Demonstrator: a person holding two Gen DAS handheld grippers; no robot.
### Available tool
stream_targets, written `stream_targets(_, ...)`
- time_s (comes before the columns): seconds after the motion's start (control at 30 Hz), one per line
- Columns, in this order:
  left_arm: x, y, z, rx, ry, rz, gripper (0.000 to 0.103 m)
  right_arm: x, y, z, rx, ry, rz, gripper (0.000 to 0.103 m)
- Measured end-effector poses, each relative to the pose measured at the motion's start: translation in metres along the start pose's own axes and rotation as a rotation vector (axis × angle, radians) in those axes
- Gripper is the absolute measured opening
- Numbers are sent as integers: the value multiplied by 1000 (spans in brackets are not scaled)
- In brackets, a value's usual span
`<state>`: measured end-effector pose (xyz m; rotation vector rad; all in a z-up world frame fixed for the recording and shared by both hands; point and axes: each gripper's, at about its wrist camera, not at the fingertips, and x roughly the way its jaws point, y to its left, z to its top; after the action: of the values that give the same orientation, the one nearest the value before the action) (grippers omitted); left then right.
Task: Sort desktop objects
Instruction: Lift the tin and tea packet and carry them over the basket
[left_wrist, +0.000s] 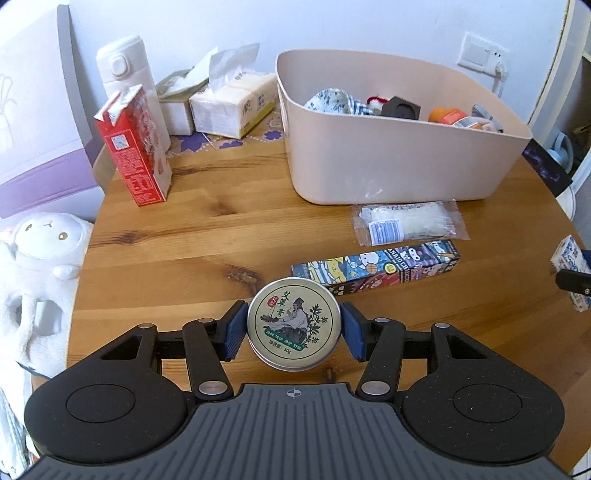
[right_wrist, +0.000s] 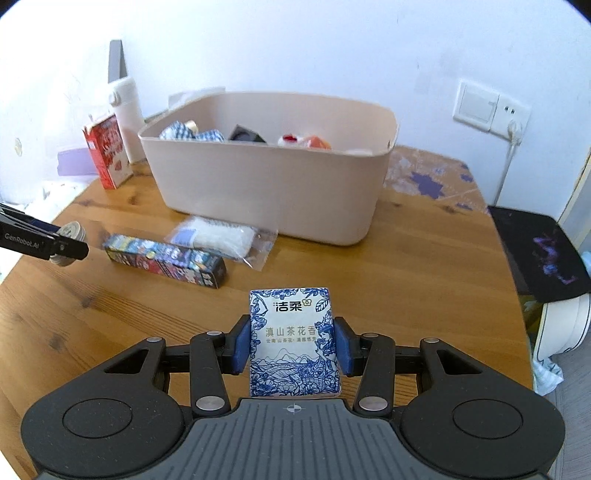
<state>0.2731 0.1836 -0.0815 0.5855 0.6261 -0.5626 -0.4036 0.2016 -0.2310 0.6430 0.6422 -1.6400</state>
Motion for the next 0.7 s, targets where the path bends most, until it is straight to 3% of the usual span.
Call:
stream_targets(0.23,-28,2,1,16,-78,-26,55,-30,8,9,-27,-70,-4,44)
stream_targets(0.7,-68,-4,30,38,-209,-52,55,-85,12,62,-96,-259,-22,44)
